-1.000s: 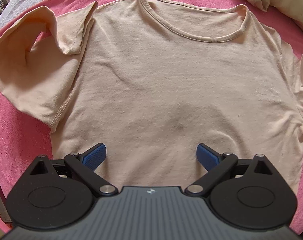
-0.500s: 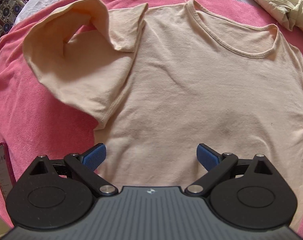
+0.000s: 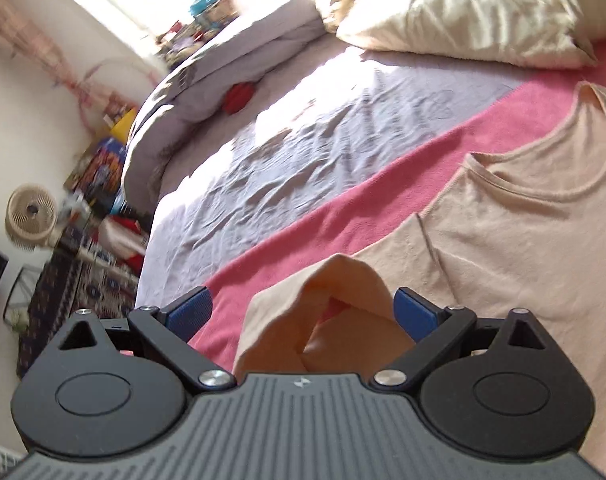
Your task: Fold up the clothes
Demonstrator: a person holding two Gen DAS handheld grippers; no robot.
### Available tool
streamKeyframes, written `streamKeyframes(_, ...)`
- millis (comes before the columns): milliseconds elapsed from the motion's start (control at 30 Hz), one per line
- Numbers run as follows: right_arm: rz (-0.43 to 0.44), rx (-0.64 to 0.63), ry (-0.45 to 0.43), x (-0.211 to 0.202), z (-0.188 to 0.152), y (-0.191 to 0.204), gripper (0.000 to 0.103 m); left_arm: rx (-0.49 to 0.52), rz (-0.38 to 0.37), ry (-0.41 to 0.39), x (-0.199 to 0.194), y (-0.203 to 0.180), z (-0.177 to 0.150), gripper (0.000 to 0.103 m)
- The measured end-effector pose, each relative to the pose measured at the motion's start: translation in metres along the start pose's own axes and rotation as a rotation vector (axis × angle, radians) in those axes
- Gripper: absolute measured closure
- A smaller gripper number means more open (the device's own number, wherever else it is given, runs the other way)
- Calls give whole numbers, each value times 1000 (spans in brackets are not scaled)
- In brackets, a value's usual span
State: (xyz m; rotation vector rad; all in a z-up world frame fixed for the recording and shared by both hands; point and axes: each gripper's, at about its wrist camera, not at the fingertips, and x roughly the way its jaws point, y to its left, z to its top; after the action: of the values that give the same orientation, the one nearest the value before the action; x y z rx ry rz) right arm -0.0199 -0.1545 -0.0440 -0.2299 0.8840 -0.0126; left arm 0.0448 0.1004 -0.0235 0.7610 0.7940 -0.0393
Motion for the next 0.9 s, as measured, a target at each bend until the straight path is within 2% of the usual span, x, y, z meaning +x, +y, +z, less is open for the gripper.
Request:
streamKeyframes(100,0,36,41,6,-8,-4,20,127,-8,-17,14,-20,4,3)
streamKeyframes(233,2,111,109,16,-17,-17,20,240,117,-22,44,-44,3,3)
streamKeyframes(300,2,131,125,19,-21,-21,20,283,130,-19,60,-46,-1,3)
streamKeyframes(467,2,150,148,23,-29,-26,17,240,60,-21,63,-31,-13,3)
streamKeyframes(600,5,194,165,26,-30,-27,16,223,82,-36,47,-24,-24,5)
streamKeyframes(667,7,197,169,26,-30,-26,16,250,85,-77,31,-21,-30,5)
streamKeyframes(800,6,200,172,25,-30,-25,15,468,112,-194,8,-26,-48,0)
streamKeyframes(900,10,223,176,25,-32,-26,14,588,139,-193,19,-23,-53,0)
